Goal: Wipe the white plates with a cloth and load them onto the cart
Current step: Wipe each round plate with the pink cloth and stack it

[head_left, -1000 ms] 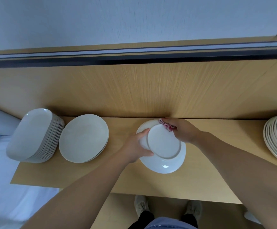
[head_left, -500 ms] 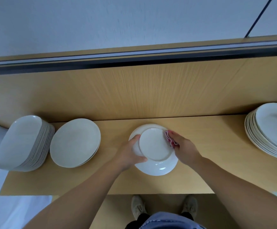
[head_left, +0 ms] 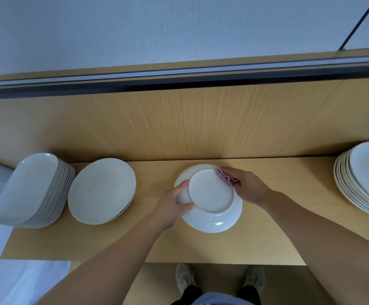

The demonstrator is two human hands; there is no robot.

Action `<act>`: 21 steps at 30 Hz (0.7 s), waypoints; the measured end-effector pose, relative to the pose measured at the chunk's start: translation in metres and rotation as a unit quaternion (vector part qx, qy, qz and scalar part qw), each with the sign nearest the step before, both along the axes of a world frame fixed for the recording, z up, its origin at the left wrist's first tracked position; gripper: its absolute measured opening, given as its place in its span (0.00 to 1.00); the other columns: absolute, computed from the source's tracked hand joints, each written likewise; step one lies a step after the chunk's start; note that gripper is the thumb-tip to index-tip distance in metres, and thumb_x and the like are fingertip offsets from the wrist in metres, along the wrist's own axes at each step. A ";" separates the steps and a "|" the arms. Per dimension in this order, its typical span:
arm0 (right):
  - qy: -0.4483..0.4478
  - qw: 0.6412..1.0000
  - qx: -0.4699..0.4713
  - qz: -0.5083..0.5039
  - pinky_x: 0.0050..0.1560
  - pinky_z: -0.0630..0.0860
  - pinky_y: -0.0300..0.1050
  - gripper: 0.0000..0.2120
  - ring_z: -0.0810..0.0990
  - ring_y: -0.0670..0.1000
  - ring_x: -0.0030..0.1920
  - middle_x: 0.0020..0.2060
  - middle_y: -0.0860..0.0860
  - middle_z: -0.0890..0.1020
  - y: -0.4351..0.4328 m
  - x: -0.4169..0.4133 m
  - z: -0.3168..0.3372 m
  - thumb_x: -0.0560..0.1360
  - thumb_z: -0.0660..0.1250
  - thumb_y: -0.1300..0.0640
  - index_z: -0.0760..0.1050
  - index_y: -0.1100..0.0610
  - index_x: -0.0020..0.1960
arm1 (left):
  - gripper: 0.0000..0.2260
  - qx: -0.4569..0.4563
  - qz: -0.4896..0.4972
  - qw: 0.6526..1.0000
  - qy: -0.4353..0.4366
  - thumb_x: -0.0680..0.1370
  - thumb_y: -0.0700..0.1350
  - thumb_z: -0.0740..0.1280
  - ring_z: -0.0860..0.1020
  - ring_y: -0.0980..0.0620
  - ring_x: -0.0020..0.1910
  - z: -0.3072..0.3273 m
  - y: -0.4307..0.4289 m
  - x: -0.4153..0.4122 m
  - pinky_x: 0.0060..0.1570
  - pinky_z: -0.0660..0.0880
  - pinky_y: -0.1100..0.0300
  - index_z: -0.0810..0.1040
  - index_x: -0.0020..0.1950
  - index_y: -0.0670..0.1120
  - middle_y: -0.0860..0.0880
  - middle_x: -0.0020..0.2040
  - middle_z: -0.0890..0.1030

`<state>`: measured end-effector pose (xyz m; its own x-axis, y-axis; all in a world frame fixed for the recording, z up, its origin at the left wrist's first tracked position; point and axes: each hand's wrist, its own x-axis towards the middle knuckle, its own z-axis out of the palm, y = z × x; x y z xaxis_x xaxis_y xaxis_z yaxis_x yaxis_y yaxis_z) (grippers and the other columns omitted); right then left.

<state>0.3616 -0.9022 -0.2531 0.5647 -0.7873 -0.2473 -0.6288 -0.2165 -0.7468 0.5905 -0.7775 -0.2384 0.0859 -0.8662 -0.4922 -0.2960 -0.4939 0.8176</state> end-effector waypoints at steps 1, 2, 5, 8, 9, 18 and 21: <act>-0.008 1.000 0.003 -0.017 0.58 0.61 0.20 0.22 0.77 0.47 0.59 0.61 0.38 0.76 0.005 -0.001 0.000 0.79 0.58 0.68 0.73 0.53 0.69 | 0.31 0.001 -0.004 1.000 -0.005 0.73 0.43 0.72 0.74 0.54 0.61 -0.002 -0.001 0.000 0.58 0.77 0.51 0.66 0.74 0.58 0.56 0.65 0.74; -0.015 0.999 0.006 -0.037 0.58 0.59 0.19 0.22 0.76 0.44 0.61 0.61 0.38 0.74 0.010 -0.003 0.000 0.79 0.58 0.68 0.73 0.53 0.69 | 0.32 0.002 -0.008 1.000 -0.008 0.73 0.44 0.72 0.74 0.53 0.62 -0.003 -0.002 0.000 0.58 0.77 0.51 0.65 0.74 0.59 0.56 0.66 0.74; -0.027 0.994 0.014 -0.109 0.56 0.59 0.18 0.22 0.74 0.39 0.61 0.61 0.35 0.74 0.029 -0.012 -0.002 0.79 0.58 0.66 0.73 0.48 0.69 | 0.34 0.006 -0.011 1.000 -0.013 0.71 0.47 0.73 0.74 0.52 0.64 -0.002 -0.003 -0.006 0.59 0.76 0.49 0.65 0.74 0.59 0.56 0.68 0.72; -0.045 0.987 0.019 -0.156 0.54 0.61 0.17 0.25 0.73 0.32 0.57 0.60 0.33 0.74 0.047 -0.020 -0.003 0.79 0.57 0.68 0.72 0.45 0.68 | 0.34 0.002 -0.013 1.000 -0.011 0.70 0.47 0.73 0.74 0.52 0.64 -0.005 -0.004 -0.011 0.60 0.76 0.49 0.66 0.74 0.59 0.55 0.68 0.72; -0.052 0.985 0.025 -0.164 0.54 0.61 0.17 0.26 0.72 0.31 0.57 0.60 0.34 0.75 0.051 -0.022 -0.005 0.78 0.57 0.69 0.72 0.46 0.68 | 0.33 0.000 -0.016 1.000 -0.012 0.71 0.46 0.73 0.73 0.52 0.64 -0.006 -0.004 -0.011 0.61 0.76 0.50 0.65 0.74 0.59 0.56 0.68 0.72; -0.082 0.974 0.048 -0.205 0.52 0.60 0.16 0.25 0.72 0.25 0.51 0.58 0.35 0.73 0.071 -0.018 -0.007 0.79 0.55 0.70 0.70 0.46 0.68 | 0.32 -0.008 0.038 0.999 -0.009 0.74 0.45 0.73 0.72 0.50 0.64 -0.013 -0.001 -0.014 0.64 0.73 0.51 0.65 0.75 0.57 0.53 0.68 0.71; -0.081 0.974 0.037 -0.209 0.52 0.61 0.17 0.25 0.74 0.38 0.57 0.59 0.38 0.74 0.079 -0.012 -0.009 0.78 0.56 0.70 0.70 0.49 0.70 | 0.32 -0.016 0.064 0.997 -0.030 0.75 0.46 0.72 0.71 0.51 0.62 -0.013 0.006 -0.024 0.61 0.73 0.57 0.61 0.76 0.56 0.53 0.66 0.70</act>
<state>0.3495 -0.8236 -0.2623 0.2343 -0.9406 -0.2457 -0.5230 0.0910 -0.8474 0.5663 -0.7718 -0.2518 0.2249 -0.8613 -0.4555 -0.2820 -0.5051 0.8157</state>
